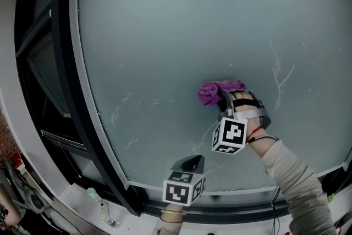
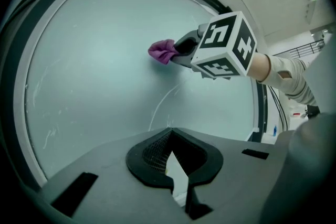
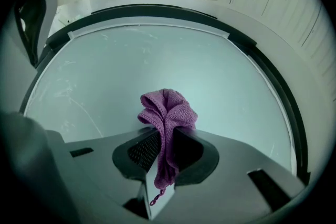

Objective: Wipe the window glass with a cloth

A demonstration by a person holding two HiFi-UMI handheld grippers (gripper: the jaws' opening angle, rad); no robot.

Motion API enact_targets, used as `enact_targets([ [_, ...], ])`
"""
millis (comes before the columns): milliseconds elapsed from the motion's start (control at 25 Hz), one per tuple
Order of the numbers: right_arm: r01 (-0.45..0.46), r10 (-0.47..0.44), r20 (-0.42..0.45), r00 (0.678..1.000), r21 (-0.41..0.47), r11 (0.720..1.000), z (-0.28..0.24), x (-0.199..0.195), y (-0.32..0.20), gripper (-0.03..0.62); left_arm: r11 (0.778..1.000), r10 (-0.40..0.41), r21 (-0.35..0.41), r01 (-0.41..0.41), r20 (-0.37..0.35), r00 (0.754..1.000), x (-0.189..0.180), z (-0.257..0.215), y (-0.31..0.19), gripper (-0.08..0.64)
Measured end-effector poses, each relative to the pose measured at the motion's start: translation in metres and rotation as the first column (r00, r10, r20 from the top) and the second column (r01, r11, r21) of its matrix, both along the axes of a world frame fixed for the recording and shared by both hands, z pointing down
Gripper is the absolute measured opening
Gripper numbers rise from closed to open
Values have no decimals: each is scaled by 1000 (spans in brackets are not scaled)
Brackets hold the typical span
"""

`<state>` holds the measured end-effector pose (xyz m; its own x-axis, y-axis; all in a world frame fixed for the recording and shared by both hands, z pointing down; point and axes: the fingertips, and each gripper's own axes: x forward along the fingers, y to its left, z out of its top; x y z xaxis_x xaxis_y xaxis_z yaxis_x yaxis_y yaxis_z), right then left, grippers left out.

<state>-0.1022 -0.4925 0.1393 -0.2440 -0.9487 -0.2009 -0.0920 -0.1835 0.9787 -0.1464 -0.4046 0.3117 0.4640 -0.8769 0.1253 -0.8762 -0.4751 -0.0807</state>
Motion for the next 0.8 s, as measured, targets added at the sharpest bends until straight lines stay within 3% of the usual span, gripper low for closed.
enact_targets([
  [800,1,-1,-2,1000,-195,981,132,17,2,61,999,-49,-19,49,-37,998,2,38,15,5],
])
